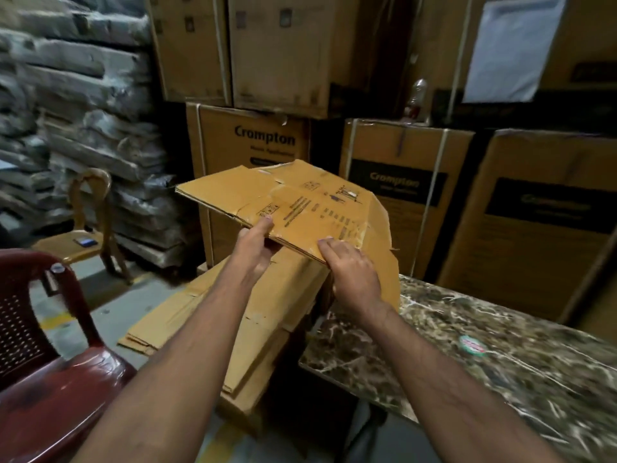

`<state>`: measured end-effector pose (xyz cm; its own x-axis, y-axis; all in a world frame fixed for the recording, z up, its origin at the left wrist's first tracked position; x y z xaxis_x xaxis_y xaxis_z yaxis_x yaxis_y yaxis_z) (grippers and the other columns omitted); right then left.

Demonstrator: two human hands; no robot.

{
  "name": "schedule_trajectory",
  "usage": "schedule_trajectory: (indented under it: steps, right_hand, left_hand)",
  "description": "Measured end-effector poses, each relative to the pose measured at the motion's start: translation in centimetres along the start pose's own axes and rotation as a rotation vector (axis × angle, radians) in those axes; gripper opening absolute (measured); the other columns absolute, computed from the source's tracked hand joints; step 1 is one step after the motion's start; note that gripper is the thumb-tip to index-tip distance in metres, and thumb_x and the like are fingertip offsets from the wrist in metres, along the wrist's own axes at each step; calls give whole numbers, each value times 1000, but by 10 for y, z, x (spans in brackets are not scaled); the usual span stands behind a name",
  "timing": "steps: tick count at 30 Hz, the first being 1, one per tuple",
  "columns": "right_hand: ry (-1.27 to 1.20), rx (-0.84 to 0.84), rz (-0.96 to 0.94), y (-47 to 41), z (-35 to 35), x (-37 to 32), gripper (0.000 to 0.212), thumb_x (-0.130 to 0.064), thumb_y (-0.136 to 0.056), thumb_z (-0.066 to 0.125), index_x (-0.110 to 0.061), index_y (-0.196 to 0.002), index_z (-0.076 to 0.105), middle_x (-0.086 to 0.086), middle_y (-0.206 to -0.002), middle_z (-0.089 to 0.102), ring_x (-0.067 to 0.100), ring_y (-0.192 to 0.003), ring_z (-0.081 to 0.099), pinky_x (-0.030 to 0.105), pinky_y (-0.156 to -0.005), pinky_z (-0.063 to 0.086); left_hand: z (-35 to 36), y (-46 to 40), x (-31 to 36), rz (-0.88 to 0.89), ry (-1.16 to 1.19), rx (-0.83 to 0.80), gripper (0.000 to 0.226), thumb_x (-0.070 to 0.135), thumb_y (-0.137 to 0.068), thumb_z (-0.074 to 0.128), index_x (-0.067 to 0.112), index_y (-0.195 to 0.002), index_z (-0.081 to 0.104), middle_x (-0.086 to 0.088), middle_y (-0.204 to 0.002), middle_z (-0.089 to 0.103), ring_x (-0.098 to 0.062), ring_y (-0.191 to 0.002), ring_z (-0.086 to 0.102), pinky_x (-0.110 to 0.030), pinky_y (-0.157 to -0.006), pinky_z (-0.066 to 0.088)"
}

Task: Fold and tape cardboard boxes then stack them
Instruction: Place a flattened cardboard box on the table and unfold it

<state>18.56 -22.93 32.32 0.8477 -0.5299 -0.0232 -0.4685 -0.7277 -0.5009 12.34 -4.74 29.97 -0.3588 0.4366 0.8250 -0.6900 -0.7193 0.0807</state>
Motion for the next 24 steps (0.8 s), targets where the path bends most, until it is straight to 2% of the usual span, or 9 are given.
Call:
schedule_trajectory:
  steps: [3, 6, 9, 11, 14, 16, 18, 21, 24]
  right_hand:
    - [45, 50, 10, 52, -33, 25, 74, 1, -86, 64, -21, -152, 38, 4, -152, 47, 29, -138, 45, 55, -107, 44]
    - [54, 101, 67, 101, -63, 60, 76, 6, -80, 62, -16, -150, 43, 7, -148, 51, 30, -135, 48, 56, -106, 45]
    - [15, 124, 177, 159, -68, 93, 80, 7, -72, 69, -12, -146, 45, 10, -141, 55, 31, -128, 53, 53, -100, 51]
    - [-10, 92, 240, 199, -60, 106, 83, 6, -70, 70, -7, -147, 42, 13, -141, 53, 34, -126, 54, 51, -96, 54]
    - [-55, -52, 315, 235, -37, 129, 80, -11, -88, 66, -6, -156, 23, 14, -157, 34, 34, -141, 38, 49, -107, 47]
    - [-101, -126, 338, 243, -26, 143, 85, -33, -96, 63, -7, -159, 11, 15, -163, 21, 34, -147, 25, 50, -113, 40]
    - [-166, -245, 390, 250, -12, 158, 97, -46, -96, 60, -13, -160, -5, 16, -167, 4, 35, -152, 10, 52, -119, 31]
    - [-221, -391, 484, 269, 12, 174, 114, -51, -91, 66, -22, -156, -24, 12, -167, -14, 32, -154, -4, 52, -120, 23]
    - [-247, -411, 531, 274, 29, 176, 126, -52, -85, 73, -22, -155, -28, 12, -166, -19, 32, -154, -7, 51, -122, 20]
  left_hand:
    - [39, 48, -24, -36, -1, -65, 17, 9, -100, 55, 0, -112, 61, -15, -98, 69, -22, -80, 71, -35, -66, 59]
    - [86, 91, -51, -75, -62, -121, 13, 10, -102, 53, 1, -95, 59, -9, -82, 67, -21, -74, 65, -35, -66, 53]
    - [126, 121, -85, -83, -204, -198, 20, 16, -101, 57, -2, -109, 53, -10, -93, 63, -23, -80, 61, -37, -69, 52]
    - [150, 139, -111, -95, -337, -249, 19, 20, -101, 57, 3, -110, 53, -11, -103, 62, -22, -84, 60, -36, -71, 50]
    - [183, 157, -145, -84, -500, -342, 14, 26, -100, 60, 16, -108, 53, -11, -117, 64, -20, -88, 58, -33, -70, 44]
    - [199, 166, -154, -58, -522, -379, 3, 21, -102, 56, 21, -100, 53, -6, -108, 67, -20, -88, 61, -33, -69, 48]
    - [207, 172, -167, -67, -528, -409, 6, 19, -104, 52, 21, -99, 55, -1, -102, 66, -19, -92, 62, -36, -78, 51]
    - [211, 177, -192, -92, -592, -479, 10, 21, -104, 53, 17, -111, 58, -2, -113, 67, -23, -109, 63, -43, -95, 51]
    - [208, 174, -203, -63, -657, -517, 21, 22, -102, 57, 14, -121, 58, -1, -116, 68, -20, -111, 64, -34, -90, 52]
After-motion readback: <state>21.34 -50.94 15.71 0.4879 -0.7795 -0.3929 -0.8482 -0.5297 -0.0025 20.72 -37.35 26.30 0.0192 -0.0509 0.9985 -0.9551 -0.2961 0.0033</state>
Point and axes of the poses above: each hand's wrist, its own y-axis away from the middle knuckle, its own z-axis out of the palm, x = y × z, the point moved 10 cm from there along -y, towards the middle knuckle
